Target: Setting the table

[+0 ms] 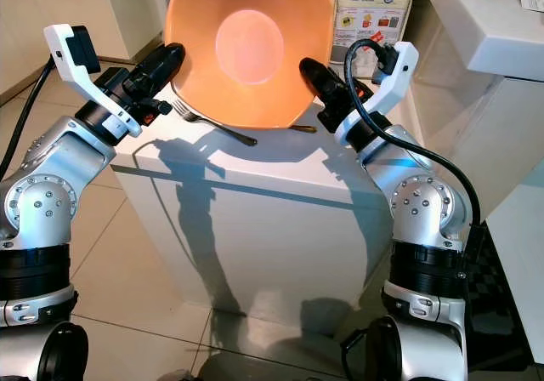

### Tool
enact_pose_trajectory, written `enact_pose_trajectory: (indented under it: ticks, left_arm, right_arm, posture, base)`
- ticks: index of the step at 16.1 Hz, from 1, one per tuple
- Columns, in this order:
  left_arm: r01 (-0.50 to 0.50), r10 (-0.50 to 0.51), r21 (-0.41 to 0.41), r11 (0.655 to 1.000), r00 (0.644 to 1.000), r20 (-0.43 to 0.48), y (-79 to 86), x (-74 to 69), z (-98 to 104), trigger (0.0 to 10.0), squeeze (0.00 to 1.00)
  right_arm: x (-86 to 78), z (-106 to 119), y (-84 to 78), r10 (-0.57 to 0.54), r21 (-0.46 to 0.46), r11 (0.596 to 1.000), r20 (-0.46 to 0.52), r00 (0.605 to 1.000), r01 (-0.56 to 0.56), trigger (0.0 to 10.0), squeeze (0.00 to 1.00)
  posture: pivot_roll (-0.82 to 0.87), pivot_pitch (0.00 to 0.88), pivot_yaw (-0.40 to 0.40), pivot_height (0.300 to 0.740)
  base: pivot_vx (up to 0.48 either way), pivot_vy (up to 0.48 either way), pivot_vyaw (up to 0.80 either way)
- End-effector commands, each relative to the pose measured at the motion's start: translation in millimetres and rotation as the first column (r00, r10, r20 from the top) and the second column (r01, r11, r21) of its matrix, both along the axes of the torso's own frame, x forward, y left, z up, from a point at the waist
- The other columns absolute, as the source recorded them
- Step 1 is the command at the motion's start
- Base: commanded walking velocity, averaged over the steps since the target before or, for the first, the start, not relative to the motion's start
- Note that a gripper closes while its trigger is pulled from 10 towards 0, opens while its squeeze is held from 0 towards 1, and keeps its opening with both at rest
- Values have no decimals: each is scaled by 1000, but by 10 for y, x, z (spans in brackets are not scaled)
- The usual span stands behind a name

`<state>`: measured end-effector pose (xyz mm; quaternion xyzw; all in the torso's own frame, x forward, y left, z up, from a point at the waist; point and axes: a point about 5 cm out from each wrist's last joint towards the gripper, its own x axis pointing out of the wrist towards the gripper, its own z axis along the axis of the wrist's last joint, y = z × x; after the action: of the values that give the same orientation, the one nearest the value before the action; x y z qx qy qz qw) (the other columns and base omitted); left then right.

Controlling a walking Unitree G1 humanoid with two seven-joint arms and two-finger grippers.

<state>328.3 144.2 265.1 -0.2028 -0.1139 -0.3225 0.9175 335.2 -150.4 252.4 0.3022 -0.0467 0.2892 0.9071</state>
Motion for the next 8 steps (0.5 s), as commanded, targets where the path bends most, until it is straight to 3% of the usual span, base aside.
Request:
enact_pose_trajectory:
  ticks: [1,4,8]
  left_arm:
    - [56,-57,17,998,998,15,-109,-10,57,10000,1000]
    - [8,-8,23,1000,1000,8,-46,22,55,10000,1000]
    - [34,-34,23,999,999,-3,-69,3,37,10000,1000]
  right_arm:
    - [-15,103,16,-6,21,1000,35,999,5,0,0]
    - [12,94,-50,-60,38,998,17,998,59,0,0]
    - [30,95,-121,-123,36,992,8,992,123,0,0]
  posture:
    - [10,0,32,740]
    - [11,0,29,740]
    - [19,0,24,740]
  base:
    - [0,0,0]
    - [0,0,0]
    - [0,0,0]
